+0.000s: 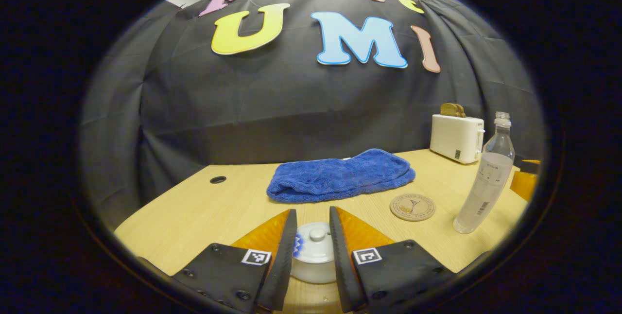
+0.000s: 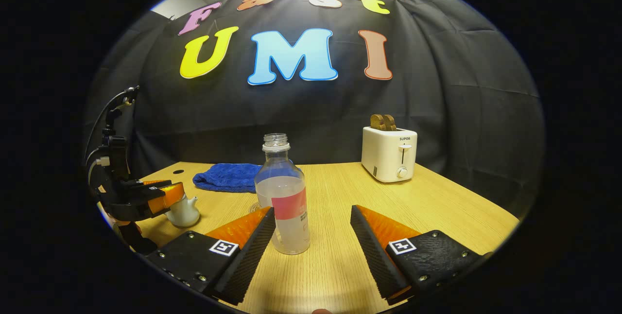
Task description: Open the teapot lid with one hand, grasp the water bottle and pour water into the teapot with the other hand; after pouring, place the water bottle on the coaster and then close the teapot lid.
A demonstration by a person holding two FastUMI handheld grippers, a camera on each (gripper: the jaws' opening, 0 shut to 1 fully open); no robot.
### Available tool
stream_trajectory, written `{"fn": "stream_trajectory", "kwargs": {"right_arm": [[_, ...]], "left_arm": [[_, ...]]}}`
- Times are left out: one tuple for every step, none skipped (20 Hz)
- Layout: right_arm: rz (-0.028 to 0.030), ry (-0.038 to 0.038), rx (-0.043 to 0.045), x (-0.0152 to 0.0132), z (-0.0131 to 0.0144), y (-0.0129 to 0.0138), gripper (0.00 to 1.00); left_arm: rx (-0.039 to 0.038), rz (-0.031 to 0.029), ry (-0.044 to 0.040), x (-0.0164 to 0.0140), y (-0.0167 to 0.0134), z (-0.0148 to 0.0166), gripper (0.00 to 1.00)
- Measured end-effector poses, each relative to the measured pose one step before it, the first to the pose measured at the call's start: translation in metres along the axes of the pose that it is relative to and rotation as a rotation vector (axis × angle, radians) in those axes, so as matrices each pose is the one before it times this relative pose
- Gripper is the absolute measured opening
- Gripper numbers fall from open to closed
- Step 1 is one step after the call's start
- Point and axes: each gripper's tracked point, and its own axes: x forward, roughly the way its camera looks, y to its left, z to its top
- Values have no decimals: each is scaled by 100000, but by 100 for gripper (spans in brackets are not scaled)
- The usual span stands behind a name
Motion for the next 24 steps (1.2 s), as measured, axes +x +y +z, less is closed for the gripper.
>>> {"fn": "stream_trajectory", "kwargs": {"right_arm": [[-72, 168, 181, -13, -28, -66, 96], [101, 145, 267, 13, -70, 18, 96], [128, 217, 191, 38, -7, 43, 96], [-47, 191, 50, -19, -151, 4, 97], [-126, 306, -29, -10, -59, -56, 97], [-121, 132, 32, 70, -104, -44, 97], [-143, 75, 40, -24, 1, -21, 97], [-75, 66, -4, 30, -73, -51, 96], [-24, 48, 45, 58, 41, -36, 96], [23, 17, 55, 92, -79, 19, 96], [166, 119, 46, 40, 8, 62, 96], [484, 198, 71, -11, -66, 139, 96], [549, 182, 130, 80, -33, 157, 96], [698, 183, 140, 47, -100, 150, 97], [1033, 136, 131, 9, 58, 236, 97], [963, 111, 245, 60, -79, 236, 97], [896, 26, 284, 56, 79, 224, 97], [937, -192, -29, -13, 50, 307, 97], [217, -151, -368, 19, 152, 121, 97], [146, -219, -515, 56, 37, 83, 96], [233, -114, -504, 53, 103, 130, 96], [316, -30, -238, 86, -39, 124, 96], [533, 293, -182, 84, 9, 163, 96], [826, 436, -139, 132, -109, 193, 96]], "left_arm": [[311, -89, 78, -75, 30, 20, 48], [429, -52, 61, -98, -37, -73, 48], [902, 233, 108, 141, 51, 177, 40], [-1360, 1351, -2965, 1271, -66, -252, 32], [889, -468, 1947, -1272, 24, 266, 24], [211, 119, -103, 134, -39, 91, 16], [-475, -467, -374, 43, -30, 136, 17], [-174, -289, 21, -65, -39, -163, 17], [533, -216, 301, -38, -8, 54, 16], [730, -12, -104, 34, 16, 17, 17], [669, 85, 176, 1, -38, 20, 16], [295, -136, 46, 32, 72, -16, 17], [-275, -513, -308, 27, 8, 169, 17], [-781, -434, -65, -53, 12, 54, 17], [-685, -376, 588, -1, 13, 60, 17], [-545, -519, -419, 13, -4, 126, 16], [-376, -133, -549, -63, 51, 375, 16], [-191, -456, -550, -214, 16, 286, 16], [-186, -695, -610, -171, -6, 399, 16], [-1052, -1231, -723, -177, -295, 277, 17], [-1011, -1173, -127, -51, -265, 336, 17], [-154, -791, -177, 1, -109, 163, 17], [597, 148, -154, -150, 22, 231, 17], [574, 38, -353, -92, 29, 229, 16]]}}
